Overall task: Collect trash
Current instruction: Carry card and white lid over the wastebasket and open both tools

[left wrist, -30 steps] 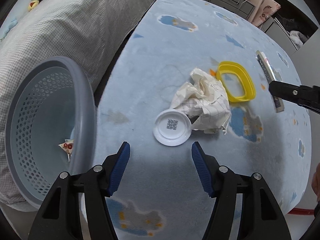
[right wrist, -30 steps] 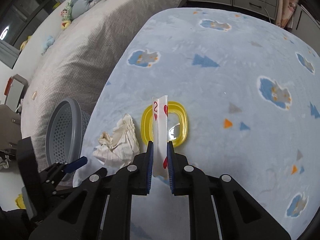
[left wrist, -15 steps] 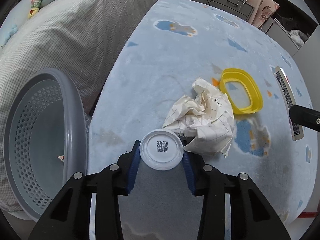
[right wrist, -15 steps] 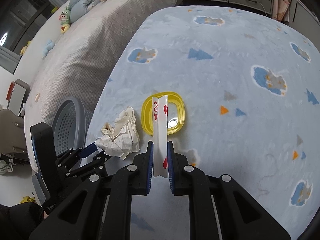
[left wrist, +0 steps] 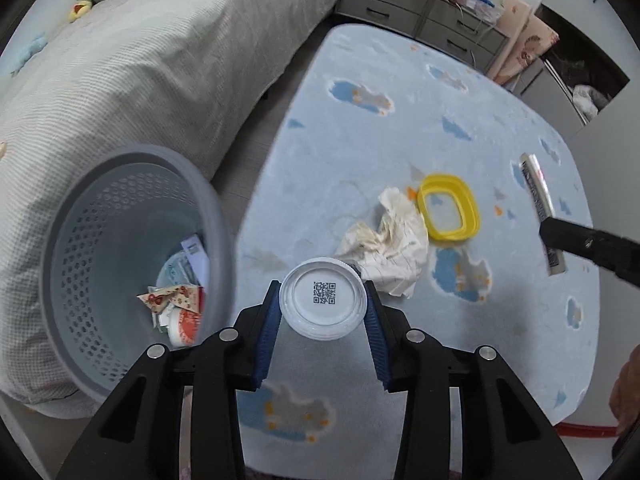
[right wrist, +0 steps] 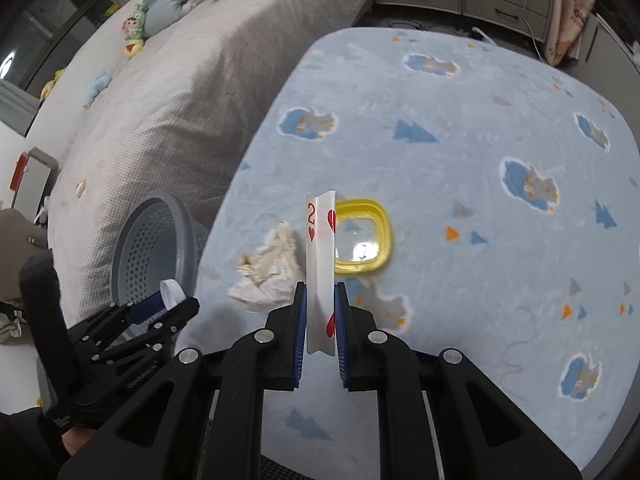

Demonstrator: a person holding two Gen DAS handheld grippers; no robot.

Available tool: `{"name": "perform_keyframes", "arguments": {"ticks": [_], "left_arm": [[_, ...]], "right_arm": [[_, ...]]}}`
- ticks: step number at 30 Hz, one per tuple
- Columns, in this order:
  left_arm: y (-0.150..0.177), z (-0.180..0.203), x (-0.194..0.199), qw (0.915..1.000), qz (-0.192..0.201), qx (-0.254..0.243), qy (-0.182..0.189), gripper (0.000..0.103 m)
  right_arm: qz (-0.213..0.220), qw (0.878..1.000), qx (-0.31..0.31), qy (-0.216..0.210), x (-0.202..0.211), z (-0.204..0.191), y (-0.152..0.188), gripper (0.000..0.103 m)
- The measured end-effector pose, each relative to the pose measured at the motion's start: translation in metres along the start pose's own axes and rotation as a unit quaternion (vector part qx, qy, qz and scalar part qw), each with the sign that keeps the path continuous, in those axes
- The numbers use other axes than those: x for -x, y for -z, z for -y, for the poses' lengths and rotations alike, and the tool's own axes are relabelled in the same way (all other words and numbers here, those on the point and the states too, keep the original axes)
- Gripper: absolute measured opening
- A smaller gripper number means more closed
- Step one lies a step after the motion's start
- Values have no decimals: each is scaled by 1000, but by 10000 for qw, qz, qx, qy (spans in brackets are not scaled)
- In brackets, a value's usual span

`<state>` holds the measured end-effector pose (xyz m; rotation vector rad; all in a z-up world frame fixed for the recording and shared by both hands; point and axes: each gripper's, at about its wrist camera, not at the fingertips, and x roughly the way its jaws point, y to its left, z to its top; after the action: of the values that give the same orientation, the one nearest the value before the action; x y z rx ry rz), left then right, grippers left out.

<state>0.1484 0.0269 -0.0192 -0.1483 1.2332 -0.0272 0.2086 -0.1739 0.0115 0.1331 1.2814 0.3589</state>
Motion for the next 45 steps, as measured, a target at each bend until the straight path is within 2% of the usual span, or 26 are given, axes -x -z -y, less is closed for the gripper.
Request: {"name": "perform_keyframes", "arguments": {"ticks": [4, 11, 17, 22, 28, 38, 40, 42, 45], "left_arm": [[-17, -34, 32, 9992, 115, 338, -185, 39], [-32, -109, 62, 9934, 230, 882, -701, 39], [-26, -167, 69, 9872, 128, 1263, -969, 39], [-21, -203, 63, 9823, 18, 1583, -999, 39], [-19, -227, 52, 9803, -90, 1714, -978, 39], [-16, -235, 39, 9800, -229, 1786, -843, 39], [-17, -235, 39, 9807, -237, 1752, -836, 40], [-18, -234, 40, 9808, -231, 1730, -869, 47], [-18, -232, 41, 9807, -194, 1740, -873, 53]], "right_arm": [[-53, 9994, 286, -203, 5, -45, -13, 14], [-190, 9938, 882, -644, -11, -137, -32, 14], [-474, 9857, 1392, -821, -40, -203, -37, 14], [-716, 9787, 1731, -840, -65, -244, -38, 14], [-982, 9723, 1990, -737, -92, -269, -37, 14], [-1175, 9707, 2010, -596, -111, -266, -35, 17], [-1162, 9713, 1997, -561, -110, -266, -35, 22], [-1121, 9726, 1960, -562, -109, -265, -36, 36], [-1048, 9743, 1907, -583, -105, -262, -37, 43]]}}
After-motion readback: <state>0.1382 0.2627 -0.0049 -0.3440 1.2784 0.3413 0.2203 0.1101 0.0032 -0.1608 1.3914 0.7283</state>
